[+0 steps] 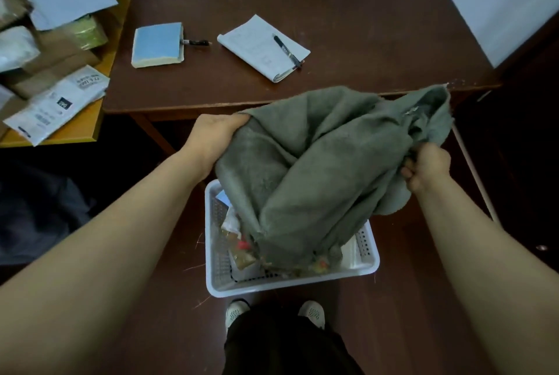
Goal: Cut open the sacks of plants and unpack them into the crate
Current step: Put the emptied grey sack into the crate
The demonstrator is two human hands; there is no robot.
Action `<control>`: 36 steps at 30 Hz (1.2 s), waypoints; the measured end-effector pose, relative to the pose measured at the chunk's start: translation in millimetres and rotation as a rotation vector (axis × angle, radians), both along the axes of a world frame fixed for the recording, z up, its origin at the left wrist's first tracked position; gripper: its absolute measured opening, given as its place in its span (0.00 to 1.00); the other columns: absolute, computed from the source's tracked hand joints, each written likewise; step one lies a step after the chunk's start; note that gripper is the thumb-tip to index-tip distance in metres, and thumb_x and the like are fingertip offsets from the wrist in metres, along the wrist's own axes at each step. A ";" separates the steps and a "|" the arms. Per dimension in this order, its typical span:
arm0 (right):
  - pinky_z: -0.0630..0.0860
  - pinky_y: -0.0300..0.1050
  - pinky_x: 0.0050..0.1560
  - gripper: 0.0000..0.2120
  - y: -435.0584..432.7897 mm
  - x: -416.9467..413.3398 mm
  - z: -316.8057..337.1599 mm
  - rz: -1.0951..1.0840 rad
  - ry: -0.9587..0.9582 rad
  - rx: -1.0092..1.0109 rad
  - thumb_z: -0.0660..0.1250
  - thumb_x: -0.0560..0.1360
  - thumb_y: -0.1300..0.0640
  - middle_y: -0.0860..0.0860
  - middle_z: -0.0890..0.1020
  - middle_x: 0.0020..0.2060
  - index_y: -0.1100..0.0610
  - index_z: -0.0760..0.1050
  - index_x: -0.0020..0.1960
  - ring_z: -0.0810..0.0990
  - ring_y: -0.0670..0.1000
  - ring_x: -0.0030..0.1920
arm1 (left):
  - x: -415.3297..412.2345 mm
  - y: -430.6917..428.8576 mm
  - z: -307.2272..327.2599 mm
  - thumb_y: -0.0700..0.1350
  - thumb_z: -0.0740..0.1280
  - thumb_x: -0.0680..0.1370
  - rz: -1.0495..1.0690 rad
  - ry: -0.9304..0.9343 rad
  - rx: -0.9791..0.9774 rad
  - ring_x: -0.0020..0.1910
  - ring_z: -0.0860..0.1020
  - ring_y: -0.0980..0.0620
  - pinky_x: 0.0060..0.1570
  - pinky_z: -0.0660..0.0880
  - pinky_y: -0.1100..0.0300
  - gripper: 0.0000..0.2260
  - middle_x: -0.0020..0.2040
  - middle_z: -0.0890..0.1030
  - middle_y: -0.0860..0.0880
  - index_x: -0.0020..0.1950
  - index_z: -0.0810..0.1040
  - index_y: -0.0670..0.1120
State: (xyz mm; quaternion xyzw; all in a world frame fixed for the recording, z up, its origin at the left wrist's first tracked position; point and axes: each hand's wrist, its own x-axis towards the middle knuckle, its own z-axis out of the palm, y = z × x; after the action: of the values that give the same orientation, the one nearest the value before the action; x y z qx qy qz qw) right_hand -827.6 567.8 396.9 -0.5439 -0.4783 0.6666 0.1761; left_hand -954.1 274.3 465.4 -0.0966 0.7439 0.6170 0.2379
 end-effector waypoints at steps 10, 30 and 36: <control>0.58 0.38 0.23 0.10 -3.8 11.8 0.6 -0.052 -0.078 0.024 0.58 0.76 0.59 0.49 0.69 0.28 0.53 0.66 0.36 0.63 0.46 0.24 | 1.8 -21.3 -3.4 0.49 0.70 0.75 0.270 -0.033 0.129 0.50 0.82 0.47 0.52 0.79 0.53 0.13 0.49 0.83 0.46 0.54 0.81 0.41; 0.72 0.50 0.57 0.18 -53.2 9.6 -5.0 0.141 0.306 -0.505 0.49 0.79 0.51 0.55 0.80 0.43 0.57 0.76 0.44 0.77 0.55 0.46 | 87.2 15.0 -140.2 0.40 0.80 0.62 -0.601 -0.053 -0.179 0.70 0.64 0.52 0.65 0.69 0.61 0.53 0.72 0.62 0.51 0.78 0.51 0.48; 0.76 0.39 0.31 0.01 -36.1 9.6 -12.2 0.308 -0.014 -0.162 0.65 0.76 0.58 0.53 0.79 0.40 0.55 0.76 0.47 0.78 0.51 0.36 | 97.2 26.9 -145.2 0.40 0.67 0.75 -0.381 0.031 -0.327 0.51 0.78 0.43 0.52 0.76 0.53 0.04 0.45 0.80 0.45 0.42 0.75 0.49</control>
State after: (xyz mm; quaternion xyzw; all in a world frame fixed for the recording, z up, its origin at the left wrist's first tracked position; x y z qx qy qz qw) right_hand -818.0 531.7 384.6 -0.4812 -0.5018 0.7184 0.0240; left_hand -856.9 301.3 320.1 0.0174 0.8421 0.4340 0.3197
